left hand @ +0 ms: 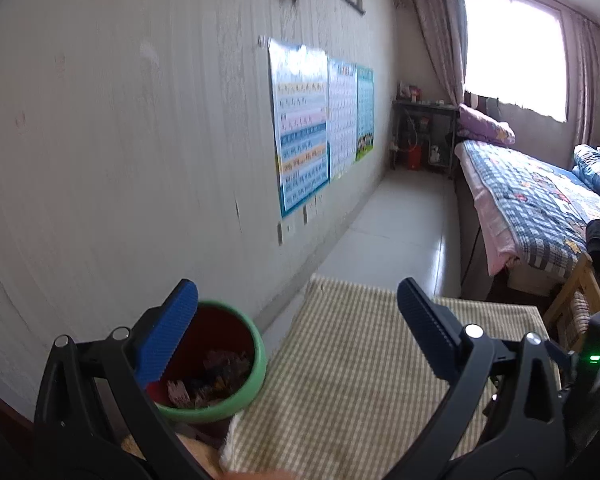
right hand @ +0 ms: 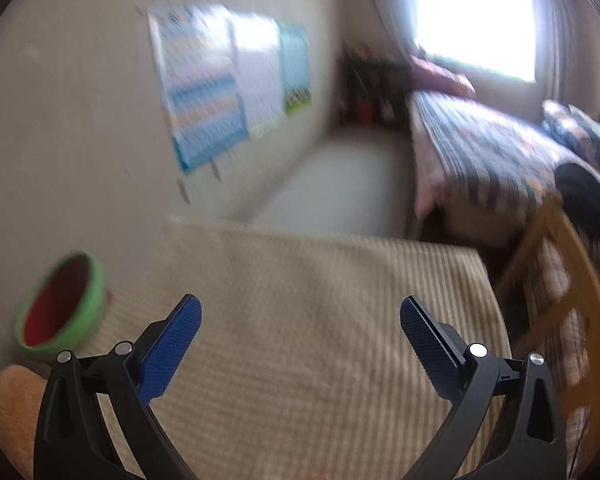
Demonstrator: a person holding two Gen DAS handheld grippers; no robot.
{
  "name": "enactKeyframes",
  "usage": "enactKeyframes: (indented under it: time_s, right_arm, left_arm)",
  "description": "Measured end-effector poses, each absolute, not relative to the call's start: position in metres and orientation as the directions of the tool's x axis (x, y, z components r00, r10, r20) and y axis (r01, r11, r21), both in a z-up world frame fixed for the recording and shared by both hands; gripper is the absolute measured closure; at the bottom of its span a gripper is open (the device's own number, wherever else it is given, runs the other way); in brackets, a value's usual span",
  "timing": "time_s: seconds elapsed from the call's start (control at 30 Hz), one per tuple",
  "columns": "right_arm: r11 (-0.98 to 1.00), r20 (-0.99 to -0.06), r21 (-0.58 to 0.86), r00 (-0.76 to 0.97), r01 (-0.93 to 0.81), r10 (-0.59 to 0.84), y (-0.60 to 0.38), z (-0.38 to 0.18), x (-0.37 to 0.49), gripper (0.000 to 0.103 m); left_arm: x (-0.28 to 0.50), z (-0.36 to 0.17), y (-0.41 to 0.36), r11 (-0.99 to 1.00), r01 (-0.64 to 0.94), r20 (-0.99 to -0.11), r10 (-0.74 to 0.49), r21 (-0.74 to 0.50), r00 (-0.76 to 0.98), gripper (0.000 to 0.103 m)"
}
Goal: Collect trash
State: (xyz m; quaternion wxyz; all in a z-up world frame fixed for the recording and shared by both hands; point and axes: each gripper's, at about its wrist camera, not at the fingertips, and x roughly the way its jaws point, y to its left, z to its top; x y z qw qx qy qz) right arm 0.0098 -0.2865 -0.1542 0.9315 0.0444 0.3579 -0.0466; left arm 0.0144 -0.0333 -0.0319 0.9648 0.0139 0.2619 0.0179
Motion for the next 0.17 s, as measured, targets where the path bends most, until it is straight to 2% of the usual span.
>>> enactKeyframes:
  time_s: [0.1, 0.17]
  right_arm:
    - [0.975, -0.735, -0.056, 0.652, 0.213, -0.185, -0.304, -0.201, 0.016, 0.007]
    - [0.965, -0.771, -0.083, 0.597, 0.25, -0.221, -0.317, -0.228, 0.018, 0.007]
  left_arm:
    - [0.019, -0.056, -0.013, 0.999, -0.053, -0.561, 0.045, 0.002, 0.827, 0.005]
    - [0.018, -0.076, 0.012, 0.996, -0.089, -0.598, 0.052, -0.033, 0.8, 0.005]
